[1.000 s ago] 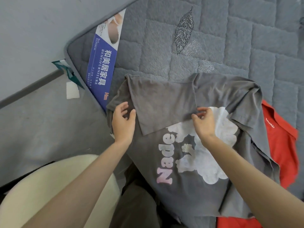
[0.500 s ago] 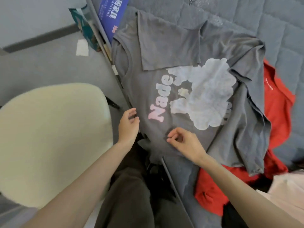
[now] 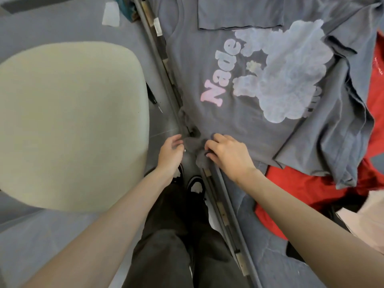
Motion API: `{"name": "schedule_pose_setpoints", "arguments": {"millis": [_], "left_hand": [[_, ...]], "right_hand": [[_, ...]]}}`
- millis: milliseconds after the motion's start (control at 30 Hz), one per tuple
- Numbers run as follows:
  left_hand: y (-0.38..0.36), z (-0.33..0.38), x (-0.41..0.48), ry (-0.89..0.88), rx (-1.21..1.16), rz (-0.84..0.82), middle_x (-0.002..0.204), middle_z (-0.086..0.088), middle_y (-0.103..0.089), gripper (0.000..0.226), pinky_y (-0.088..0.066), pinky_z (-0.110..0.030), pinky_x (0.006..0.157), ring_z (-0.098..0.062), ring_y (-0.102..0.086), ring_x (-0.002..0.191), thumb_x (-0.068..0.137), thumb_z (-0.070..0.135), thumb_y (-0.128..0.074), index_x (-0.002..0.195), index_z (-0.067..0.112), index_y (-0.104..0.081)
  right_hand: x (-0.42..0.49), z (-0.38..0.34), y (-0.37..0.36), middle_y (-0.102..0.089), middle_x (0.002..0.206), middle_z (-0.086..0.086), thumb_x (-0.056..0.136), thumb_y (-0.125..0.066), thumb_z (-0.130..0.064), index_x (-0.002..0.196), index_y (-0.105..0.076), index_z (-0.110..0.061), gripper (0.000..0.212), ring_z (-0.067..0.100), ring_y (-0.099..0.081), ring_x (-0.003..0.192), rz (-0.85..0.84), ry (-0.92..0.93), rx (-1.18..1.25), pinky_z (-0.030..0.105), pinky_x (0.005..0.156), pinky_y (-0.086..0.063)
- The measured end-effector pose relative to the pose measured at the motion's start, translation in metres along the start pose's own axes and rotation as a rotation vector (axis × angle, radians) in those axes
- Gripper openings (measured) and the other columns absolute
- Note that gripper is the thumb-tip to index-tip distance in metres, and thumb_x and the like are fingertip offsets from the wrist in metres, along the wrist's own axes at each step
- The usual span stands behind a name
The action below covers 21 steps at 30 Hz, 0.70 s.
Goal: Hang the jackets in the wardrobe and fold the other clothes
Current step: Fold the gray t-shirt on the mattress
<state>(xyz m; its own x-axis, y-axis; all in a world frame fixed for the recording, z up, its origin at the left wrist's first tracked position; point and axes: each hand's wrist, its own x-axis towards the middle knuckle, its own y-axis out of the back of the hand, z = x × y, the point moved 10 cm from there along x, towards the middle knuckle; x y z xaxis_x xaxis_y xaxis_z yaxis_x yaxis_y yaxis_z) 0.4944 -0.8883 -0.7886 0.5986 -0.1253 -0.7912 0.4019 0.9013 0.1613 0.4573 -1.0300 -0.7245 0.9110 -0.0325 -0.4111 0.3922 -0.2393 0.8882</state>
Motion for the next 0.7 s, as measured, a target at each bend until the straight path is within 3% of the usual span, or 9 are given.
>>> {"name": "schedule_pose_setpoints", "arguments": {"millis": [133, 267, 333, 400, 500, 600, 700], "left_hand": [[-0.003, -0.024, -0.007, 0.166, -0.096, -0.018, 0.13, 0.001, -0.05, 0.039, -0.047, -0.025, 0.079, -0.015, -0.053, 0.111, 0.099, 0.013, -0.041, 0.137, 0.022, -0.045], [-0.018, -0.05, -0.013, 0.413, -0.237, -0.052, 0.143, -0.003, -0.042, 0.04, -0.04, -0.041, 0.089, -0.024, -0.043, 0.128, 0.096, 0.032, -0.051, 0.135, 0.028, -0.042], [-0.03, -0.061, -0.02, 0.561, -0.337, -0.118, 0.141, -0.008, -0.044, 0.059, -0.038, -0.052, 0.095, -0.029, -0.043, 0.129, 0.087, 0.052, -0.059, 0.137, 0.027, -0.039], [-0.047, -0.064, -0.024, 0.645, -0.444, -0.21, 0.12, -0.009, -0.06, 0.062, -0.041, -0.056, 0.092, -0.029, -0.055, 0.117, 0.077, 0.064, -0.064, 0.121, 0.023, -0.046], [-0.076, -0.058, -0.028, 0.668, -0.638, -0.301, 0.1, -0.011, -0.071, 0.055, -0.057, -0.039, 0.065, -0.025, -0.069, 0.087, 0.077, 0.054, -0.07, 0.109, 0.009, -0.063], [-0.088, -0.055, -0.029, 0.692, -0.711, -0.253, 0.069, -0.012, -0.072, 0.03, -0.055, -0.029, 0.046, -0.022, -0.07, 0.056, 0.086, 0.034, -0.067, 0.084, 0.003, -0.066], [-0.084, -0.064, -0.035, 0.751, -0.681, -0.156, 0.049, -0.009, -0.064, 0.027, -0.048, -0.022, 0.036, -0.019, -0.061, 0.037, 0.089, 0.019, -0.064, 0.066, 0.006, -0.061]], "right_hand": [[-0.004, -0.001, 0.006, -0.053, 0.107, 0.002, 0.099, -0.048, -0.026, 0.103, -0.058, -0.013, 0.017, 0.022, -0.053, 0.1, 0.004, -0.039, 0.161, 0.034, 0.064, -0.04], [-0.023, 0.014, 0.031, -0.056, 0.084, 0.004, 0.093, -0.061, -0.017, 0.088, -0.064, -0.005, 0.013, 0.023, -0.056, 0.076, 0.149, -0.065, 0.556, 0.029, 0.072, -0.043], [-0.034, 0.027, 0.043, -0.058, 0.081, 0.005, 0.09, -0.065, -0.012, 0.085, -0.063, -0.005, 0.009, 0.016, -0.055, 0.074, 0.22, -0.097, 0.711, 0.017, 0.071, -0.043], [-0.041, 0.037, 0.046, -0.06, 0.079, 0.003, 0.09, -0.066, -0.011, 0.085, -0.062, -0.007, 0.007, 0.007, -0.053, 0.074, 0.232, -0.137, 0.89, 0.01, 0.073, -0.04], [-0.043, 0.046, 0.036, -0.058, 0.076, -0.004, 0.09, -0.063, -0.007, 0.086, -0.06, -0.009, 0.005, 0.004, -0.052, 0.075, 0.141, -0.195, 1.127, 0.018, 0.078, -0.043], [-0.043, 0.047, 0.024, -0.057, 0.075, -0.003, 0.092, -0.057, -0.001, 0.087, -0.059, -0.011, 0.011, 0.005, -0.054, 0.077, 0.053, -0.271, 1.372, 0.024, 0.084, -0.051], [-0.046, 0.048, 0.013, -0.059, 0.07, -0.011, 0.092, -0.058, -0.009, 0.089, -0.059, -0.017, 0.008, 0.0, -0.058, 0.079, -0.041, -0.349, 1.544, 0.023, 0.089, -0.053]]}}
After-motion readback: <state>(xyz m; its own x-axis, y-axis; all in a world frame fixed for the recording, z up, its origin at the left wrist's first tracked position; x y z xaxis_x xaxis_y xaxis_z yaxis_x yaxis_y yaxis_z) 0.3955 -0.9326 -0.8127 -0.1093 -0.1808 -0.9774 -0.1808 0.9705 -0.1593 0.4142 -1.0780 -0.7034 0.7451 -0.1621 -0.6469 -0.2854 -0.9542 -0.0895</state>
